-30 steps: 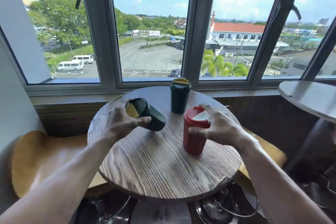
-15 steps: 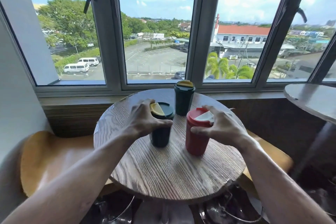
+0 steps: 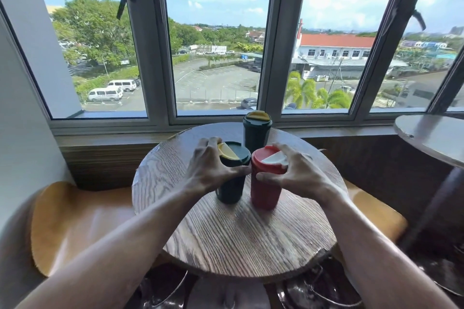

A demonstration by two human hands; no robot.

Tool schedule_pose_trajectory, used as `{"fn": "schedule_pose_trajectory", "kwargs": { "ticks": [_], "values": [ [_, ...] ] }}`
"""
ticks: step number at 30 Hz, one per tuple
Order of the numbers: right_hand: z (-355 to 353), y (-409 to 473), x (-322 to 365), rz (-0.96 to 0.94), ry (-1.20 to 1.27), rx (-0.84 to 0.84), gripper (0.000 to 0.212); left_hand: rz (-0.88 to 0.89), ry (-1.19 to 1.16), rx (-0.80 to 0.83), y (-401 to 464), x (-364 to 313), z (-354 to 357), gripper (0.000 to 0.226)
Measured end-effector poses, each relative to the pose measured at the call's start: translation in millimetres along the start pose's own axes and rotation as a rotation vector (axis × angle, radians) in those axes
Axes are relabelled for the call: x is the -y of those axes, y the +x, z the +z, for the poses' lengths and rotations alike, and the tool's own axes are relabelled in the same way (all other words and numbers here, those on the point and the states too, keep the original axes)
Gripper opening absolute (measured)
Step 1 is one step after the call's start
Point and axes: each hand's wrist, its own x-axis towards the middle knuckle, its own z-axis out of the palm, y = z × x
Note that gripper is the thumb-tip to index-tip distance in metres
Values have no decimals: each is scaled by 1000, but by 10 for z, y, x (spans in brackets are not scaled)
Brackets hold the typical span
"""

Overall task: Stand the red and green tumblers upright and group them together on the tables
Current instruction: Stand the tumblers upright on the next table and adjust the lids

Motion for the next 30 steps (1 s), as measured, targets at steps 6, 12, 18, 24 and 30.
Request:
{"fn": "schedule_pose_trajectory", "kwargs": {
  "ticks": [6, 12, 18, 24, 30],
  "values": [
    [-9, -19, 14, -5, -45, -9, 104, 0, -10, 57, 7, 42, -24, 119],
    [-126, -39, 79, -31, -43, -31, 94, 15, -66, 47, 40, 50, -88, 120],
    [-263, 242, 130, 22, -1, -104, 82, 30, -116, 30, 51, 18, -183, 111],
    [-245, 872, 153, 40, -163, -52, 62, 115, -68, 36, 72, 30, -196, 93],
    [-241, 1514, 252, 63, -284, 45, 72, 196, 26, 4, 106, 87, -176, 72]
  ]
}}
